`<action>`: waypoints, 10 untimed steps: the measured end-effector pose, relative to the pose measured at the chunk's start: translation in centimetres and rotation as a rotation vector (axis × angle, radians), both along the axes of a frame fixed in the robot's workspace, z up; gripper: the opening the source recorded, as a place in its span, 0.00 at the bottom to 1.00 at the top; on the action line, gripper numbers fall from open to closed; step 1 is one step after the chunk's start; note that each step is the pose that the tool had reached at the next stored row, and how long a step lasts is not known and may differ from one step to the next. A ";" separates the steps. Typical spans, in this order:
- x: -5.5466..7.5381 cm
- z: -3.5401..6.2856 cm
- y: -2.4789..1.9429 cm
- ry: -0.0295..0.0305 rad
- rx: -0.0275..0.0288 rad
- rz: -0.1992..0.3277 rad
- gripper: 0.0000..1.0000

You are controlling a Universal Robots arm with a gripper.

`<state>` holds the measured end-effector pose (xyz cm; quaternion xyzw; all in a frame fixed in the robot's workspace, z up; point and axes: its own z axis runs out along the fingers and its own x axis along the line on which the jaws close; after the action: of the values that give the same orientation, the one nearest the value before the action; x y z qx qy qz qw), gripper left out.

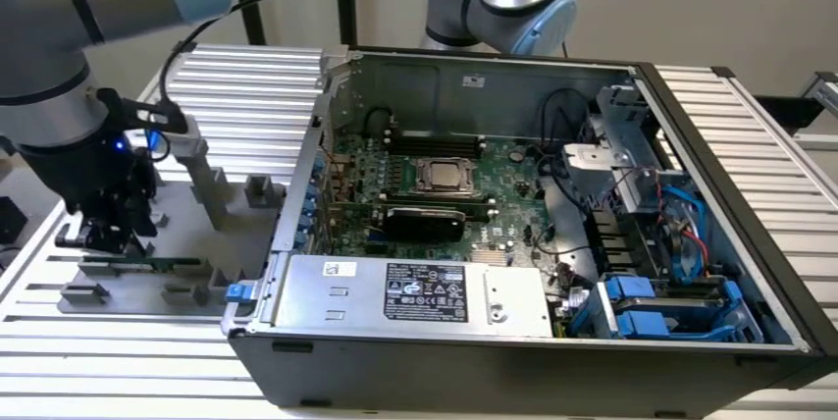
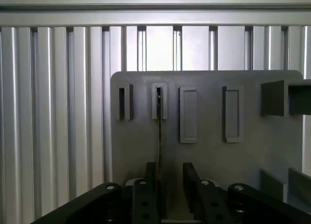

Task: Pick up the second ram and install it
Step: 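Pick up the second ram and move it above second insertion slot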

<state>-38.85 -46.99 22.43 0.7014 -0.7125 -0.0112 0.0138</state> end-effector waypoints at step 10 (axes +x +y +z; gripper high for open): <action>0.0 -1.30 -0.13 -0.0001 -0.0015 0.002 1.00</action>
<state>-38.86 -47.12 21.14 0.7022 -0.7118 -0.0106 0.0143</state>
